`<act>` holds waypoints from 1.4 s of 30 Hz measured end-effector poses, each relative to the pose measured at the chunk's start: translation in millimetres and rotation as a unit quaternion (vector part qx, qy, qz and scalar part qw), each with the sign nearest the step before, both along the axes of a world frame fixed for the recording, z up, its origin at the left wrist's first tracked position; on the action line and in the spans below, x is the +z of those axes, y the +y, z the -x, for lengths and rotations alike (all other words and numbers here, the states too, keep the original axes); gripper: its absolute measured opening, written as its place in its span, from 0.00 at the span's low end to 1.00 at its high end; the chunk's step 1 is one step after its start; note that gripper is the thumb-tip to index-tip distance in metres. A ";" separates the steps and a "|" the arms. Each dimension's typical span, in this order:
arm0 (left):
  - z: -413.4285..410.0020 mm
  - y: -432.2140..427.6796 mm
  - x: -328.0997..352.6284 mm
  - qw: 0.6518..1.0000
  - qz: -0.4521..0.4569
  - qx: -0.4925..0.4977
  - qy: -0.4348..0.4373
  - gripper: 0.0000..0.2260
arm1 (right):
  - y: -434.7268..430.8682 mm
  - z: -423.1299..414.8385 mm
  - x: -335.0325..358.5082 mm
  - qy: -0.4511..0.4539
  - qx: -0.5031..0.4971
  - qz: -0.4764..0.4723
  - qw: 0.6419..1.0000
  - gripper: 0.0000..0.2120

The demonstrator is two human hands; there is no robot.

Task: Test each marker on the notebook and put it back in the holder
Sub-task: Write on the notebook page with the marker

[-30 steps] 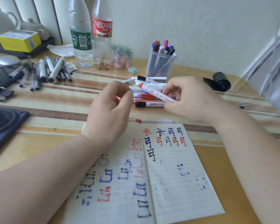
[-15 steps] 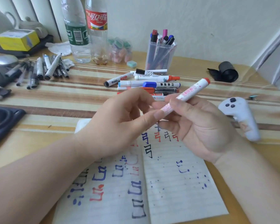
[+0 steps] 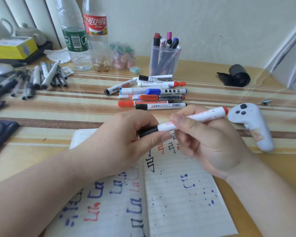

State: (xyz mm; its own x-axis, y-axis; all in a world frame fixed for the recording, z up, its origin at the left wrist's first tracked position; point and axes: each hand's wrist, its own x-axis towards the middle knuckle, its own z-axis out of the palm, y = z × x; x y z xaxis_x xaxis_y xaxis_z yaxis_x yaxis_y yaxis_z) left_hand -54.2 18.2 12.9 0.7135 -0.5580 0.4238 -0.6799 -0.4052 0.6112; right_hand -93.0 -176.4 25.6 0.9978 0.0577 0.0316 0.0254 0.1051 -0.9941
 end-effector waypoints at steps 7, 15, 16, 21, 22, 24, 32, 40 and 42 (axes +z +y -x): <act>5.2 -2.7 4.0 0.999 -0.020 -0.031 -0.010 0.21 | 6.8 5.6 4.3 -0.041 0.017 -0.060 0.997 0.10; 7.6 -12.3 6.7 0.983 0.061 -0.073 0.155 0.26 | 5.8 6.6 10.1 -0.061 -0.016 -0.045 0.997 0.12; 7.6 -14.1 6.4 0.974 0.079 -0.087 0.192 0.25 | 6.0 6.5 10.5 -0.068 -0.014 -0.042 0.997 0.12; -13.1 10.4 17.2 0.909 0.210 -0.051 0.355 0.27 | -35.5 -1.1 28.6 -0.031 -0.091 0.000 0.995 0.20; -18.3 17.1 19.8 0.902 0.249 -0.037 0.352 0.26 | -46.3 -2.3 32.7 -0.018 -0.094 0.004 0.995 0.20; -22.9 18.8 21.0 0.917 0.263 -0.026 0.299 0.28 | -57.8 -2.6 30.8 -0.024 -0.116 -0.009 0.993 0.19; -21.4 13.8 -4.6 0.972 0.075 -0.064 0.214 0.19 | -33.0 5.7 28.8 0.061 0.043 0.060 0.995 0.10; -22.0 14.9 -4.5 0.976 0.032 -0.065 0.207 0.22 | -9.4 21.9 40.7 0.020 0.014 0.232 0.972 0.03; -21.0 15.0 -4.2 0.977 0.027 -0.058 0.205 0.22 | -7.5 19.9 29.3 0.041 0.024 0.209 0.977 0.04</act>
